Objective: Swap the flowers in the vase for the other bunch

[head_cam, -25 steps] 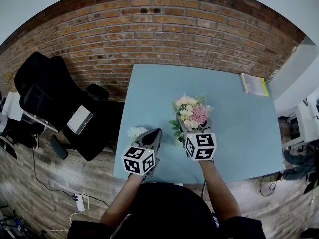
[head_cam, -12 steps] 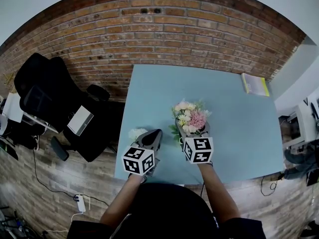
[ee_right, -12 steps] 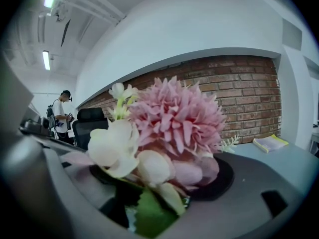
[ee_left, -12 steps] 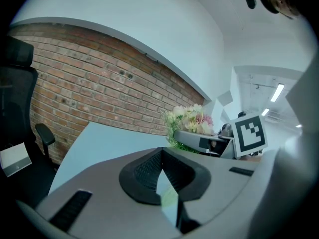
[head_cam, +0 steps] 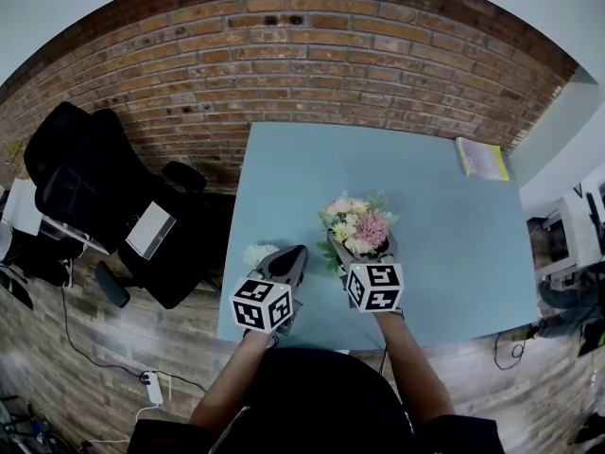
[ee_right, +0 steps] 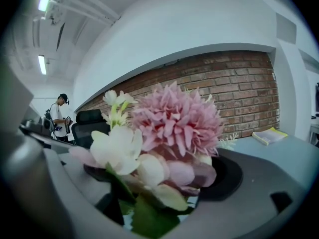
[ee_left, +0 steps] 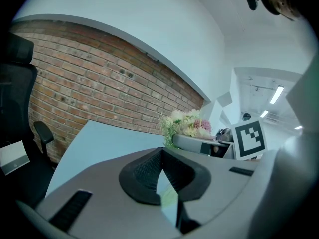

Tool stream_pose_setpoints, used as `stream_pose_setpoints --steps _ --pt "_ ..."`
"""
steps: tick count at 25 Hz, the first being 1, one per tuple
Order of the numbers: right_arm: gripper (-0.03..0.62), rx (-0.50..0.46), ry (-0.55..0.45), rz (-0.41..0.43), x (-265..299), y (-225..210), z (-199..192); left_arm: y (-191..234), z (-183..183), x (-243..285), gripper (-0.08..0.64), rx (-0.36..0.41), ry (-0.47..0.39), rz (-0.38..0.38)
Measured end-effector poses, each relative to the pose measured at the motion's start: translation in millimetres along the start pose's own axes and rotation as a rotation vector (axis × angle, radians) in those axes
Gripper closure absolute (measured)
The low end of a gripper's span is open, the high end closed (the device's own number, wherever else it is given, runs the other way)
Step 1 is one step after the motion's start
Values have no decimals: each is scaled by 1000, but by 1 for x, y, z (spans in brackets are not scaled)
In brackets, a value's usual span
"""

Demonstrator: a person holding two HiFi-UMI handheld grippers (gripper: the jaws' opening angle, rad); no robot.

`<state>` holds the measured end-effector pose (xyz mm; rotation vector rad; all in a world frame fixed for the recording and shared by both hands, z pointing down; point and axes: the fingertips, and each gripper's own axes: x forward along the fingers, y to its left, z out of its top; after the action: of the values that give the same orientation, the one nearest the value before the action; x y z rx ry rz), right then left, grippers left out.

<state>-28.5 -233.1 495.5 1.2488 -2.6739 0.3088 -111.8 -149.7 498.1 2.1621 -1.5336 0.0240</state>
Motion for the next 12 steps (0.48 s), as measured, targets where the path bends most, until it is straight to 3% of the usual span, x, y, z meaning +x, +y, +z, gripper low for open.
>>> stream_pose_setpoints --steps 12 --pt "103 11 30 9 -4 5 -13 -1 -3 0 552 -4 2 -16"
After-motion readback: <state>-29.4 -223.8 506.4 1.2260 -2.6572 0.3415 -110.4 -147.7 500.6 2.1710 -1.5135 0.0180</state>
